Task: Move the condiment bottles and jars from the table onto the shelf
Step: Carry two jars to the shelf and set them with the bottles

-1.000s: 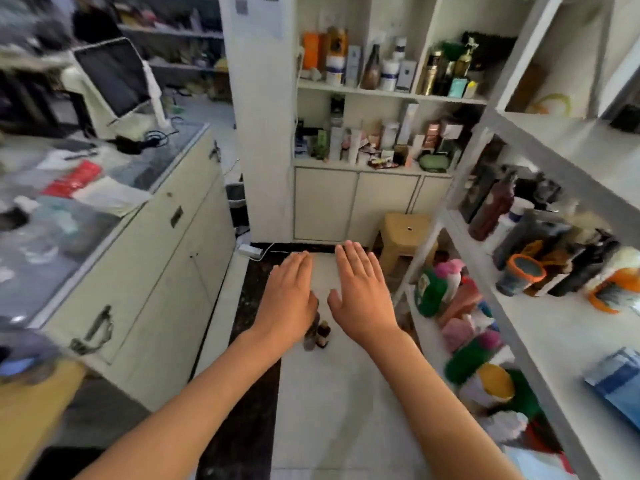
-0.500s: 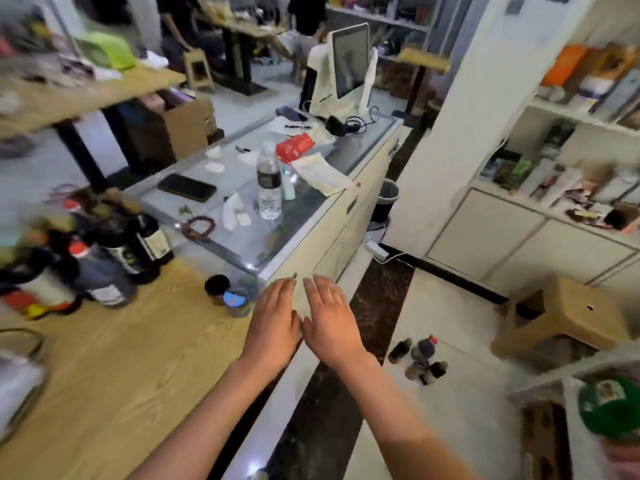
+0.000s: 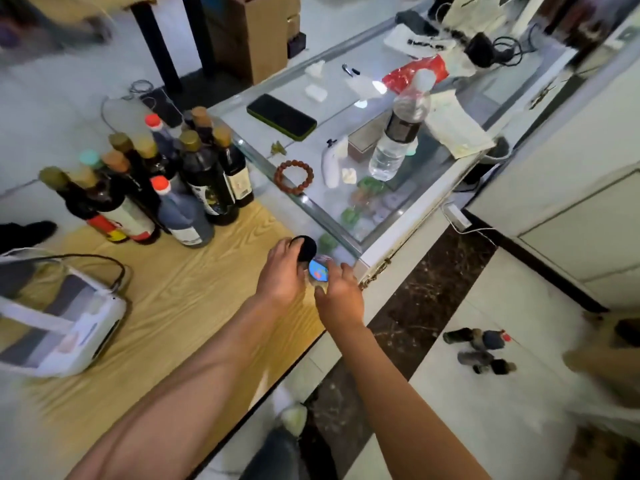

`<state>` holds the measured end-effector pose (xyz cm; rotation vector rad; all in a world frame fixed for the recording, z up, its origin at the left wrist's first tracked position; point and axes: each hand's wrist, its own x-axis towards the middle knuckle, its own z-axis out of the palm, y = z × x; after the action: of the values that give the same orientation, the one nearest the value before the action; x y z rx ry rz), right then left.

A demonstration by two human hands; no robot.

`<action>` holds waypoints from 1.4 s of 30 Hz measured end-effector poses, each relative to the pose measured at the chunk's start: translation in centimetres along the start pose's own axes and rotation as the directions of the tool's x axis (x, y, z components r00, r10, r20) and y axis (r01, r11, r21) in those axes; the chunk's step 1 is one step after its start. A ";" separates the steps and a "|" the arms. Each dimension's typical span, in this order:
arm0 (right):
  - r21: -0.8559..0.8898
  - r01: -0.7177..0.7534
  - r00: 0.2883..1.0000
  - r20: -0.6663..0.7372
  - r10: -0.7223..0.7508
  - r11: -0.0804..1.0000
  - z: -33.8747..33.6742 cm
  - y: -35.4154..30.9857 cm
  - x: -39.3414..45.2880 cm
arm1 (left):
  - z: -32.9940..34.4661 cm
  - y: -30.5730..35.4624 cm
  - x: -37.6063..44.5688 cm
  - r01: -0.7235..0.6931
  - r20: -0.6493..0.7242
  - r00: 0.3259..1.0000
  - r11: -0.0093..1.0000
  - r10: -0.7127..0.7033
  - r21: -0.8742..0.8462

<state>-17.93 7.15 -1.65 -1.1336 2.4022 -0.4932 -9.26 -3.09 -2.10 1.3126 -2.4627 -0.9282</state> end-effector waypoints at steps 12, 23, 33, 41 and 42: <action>-0.039 -0.130 0.980 0.147 0.135 0.991 4.1 1.6 4.6 | 4.7 -5.5 5.1 -0.182 0.099 0.981 0.961 0.164 0.206; 0.292 -0.114 0.993 0.058 0.102 0.949 3.3 4.5 -0.1 | 3.9 -3.8 -0.1 0.053 0.065 0.997 0.986 -0.043 -0.159; 0.583 -0.074 0.972 -0.139 0.190 0.809 -5.0 10.4 -9.8 | 3.4 6.3 -6.5 0.045 0.174 0.985 0.935 0.018 -0.351; 0.638 0.095 0.866 -0.431 0.252 0.765 -16.4 18.0 -19.4 | 6.2 22.0 -12.1 -0.047 0.218 0.956 0.833 0.199 -0.551; 0.642 0.114 0.844 -0.465 0.266 0.759 -17.9 19.2 -21.0 | 6.7 24.3 -12.8 -0.065 0.228 0.946 0.827 0.229 -0.559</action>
<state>-27.57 37.57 8.94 -0.6065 2.3398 -1.6582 -21.19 20.03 9.02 0.8189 -2.1766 -1.7177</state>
